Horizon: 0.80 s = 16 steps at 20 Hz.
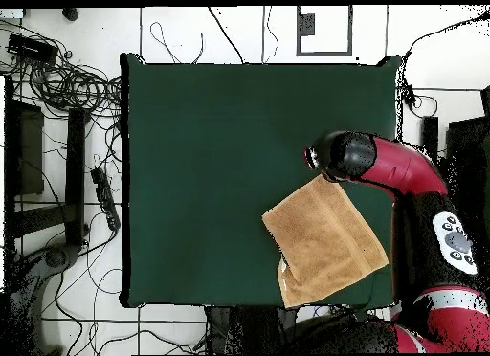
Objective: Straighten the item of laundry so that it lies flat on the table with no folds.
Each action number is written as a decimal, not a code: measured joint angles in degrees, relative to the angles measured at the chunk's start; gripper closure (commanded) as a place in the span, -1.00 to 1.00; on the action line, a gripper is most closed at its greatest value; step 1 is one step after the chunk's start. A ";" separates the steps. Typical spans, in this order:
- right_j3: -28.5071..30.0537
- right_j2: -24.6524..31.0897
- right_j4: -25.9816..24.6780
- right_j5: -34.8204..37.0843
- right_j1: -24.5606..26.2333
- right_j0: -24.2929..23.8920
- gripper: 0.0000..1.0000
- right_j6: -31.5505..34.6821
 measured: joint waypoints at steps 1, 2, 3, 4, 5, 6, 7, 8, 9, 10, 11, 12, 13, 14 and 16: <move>-0.48 0.02 -0.07 0.95 0.01 -0.05 -1.00 0.00; -0.69 0.04 -0.14 1.24 -0.02 -0.10 -1.00 0.00; -0.90 0.05 -0.21 1.52 -0.04 -0.15 -1.00 0.00; -0.99 0.06 -0.30 1.63 -0.07 -0.19 -1.00 0.00; -1.05 0.06 -0.40 1.70 -0.11 -0.23 -1.00 0.00; -1.08 0.09 -0.88 1.75 -0.36 -0.45 -1.00 0.00; -1.08 0.14 -1.40 1.75 -0.65 -0.79 -1.00 0.00; -1.08 0.18 -1.93 1.75 -0.95 -1.13 -1.00 0.00; -1.08 0.22 -2.18 1.75 -1.18 -1.43 -1.00 0.00; -1.08 0.26 -2.44 1.75 -1.41 -1.74 -1.00 0.00; -1.08 0.31 -2.63 1.75 -1.67 -2.07 -1.00 0.00; -1.08 0.36 -2.84 1.75 -2.03 -2.48 -1.00 0.00; -1.09 0.41 -2.98 1.75 -2.26 -2.77 -1.00 0.00; -1.10 0.48 -3.22 1.75 -2.52 -3.12 -1.00 0.00; -1.08 0.57 -3.55 1.75 -2.79 -3.58 -1.00 0.00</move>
